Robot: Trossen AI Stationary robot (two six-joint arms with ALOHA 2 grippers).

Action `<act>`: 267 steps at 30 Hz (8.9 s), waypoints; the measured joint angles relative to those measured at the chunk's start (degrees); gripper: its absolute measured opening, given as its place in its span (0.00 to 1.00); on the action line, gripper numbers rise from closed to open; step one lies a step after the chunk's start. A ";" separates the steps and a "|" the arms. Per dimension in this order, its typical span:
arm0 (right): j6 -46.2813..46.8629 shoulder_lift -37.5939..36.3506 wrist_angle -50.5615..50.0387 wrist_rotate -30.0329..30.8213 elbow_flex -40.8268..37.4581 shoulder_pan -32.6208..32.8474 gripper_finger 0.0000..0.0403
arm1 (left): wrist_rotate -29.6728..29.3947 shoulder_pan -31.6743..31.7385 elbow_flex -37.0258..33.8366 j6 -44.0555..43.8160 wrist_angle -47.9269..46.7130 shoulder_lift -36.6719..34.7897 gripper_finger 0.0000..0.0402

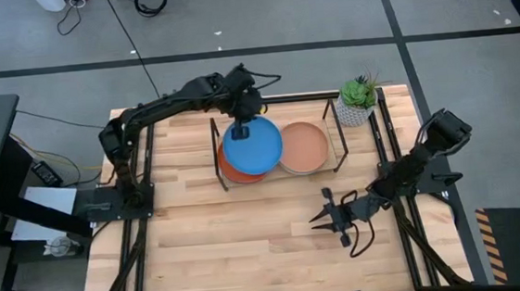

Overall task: Place and stack plates onto a shelf
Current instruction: Stack the blue plate on top of the orange plate on the shelf, then return to Home Position

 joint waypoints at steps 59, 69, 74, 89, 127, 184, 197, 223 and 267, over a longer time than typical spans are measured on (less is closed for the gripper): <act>-9.11 -4.82 27.31 -0.91 -13.40 2.33 0.14 | 0.74 -27.10 -47.47 -30.15 39.21 -37.10 0.17; -7.14 -13.11 25.26 -4.24 -13.90 -2.31 0.08 | -3.92 -31.76 -60.53 -31.35 50.55 -46.17 0.13; -7.22 -25.14 14.61 -6.45 -15.04 -4.11 0.03 | -5.19 -33.46 -68.39 -31.37 57.33 -50.17 0.11; -5.62 -57.52 -19.06 -0.53 -14.99 -4.48 0.03 | -6.71 -33.90 -86.18 -33.31 72.84 -56.81 0.11; -17.64 -87.67 -50.68 6.44 -6.95 -4.37 0.04 | -9.90 -34.19 -98.47 -25.91 58.99 -82.39 0.11; -15.28 -87.65 -50.40 6.51 -6.97 -4.37 0.04 | -6.59 -34.10 -98.71 -34.81 62.02 -86.31 0.11; -15.28 -87.65 -50.41 6.51 -6.97 -4.37 0.04 | -6.59 -34.10 -98.73 -34.80 62.02 -86.31 0.11; -15.28 -87.63 -50.40 6.51 -6.97 -4.37 0.04 | -6.59 -34.10 -98.73 -34.80 62.02 -86.31 0.11; -15.28 -87.62 -50.40 6.51 -6.97 -4.37 0.04 | -6.59 -34.12 -98.73 -34.82 62.01 -86.31 0.11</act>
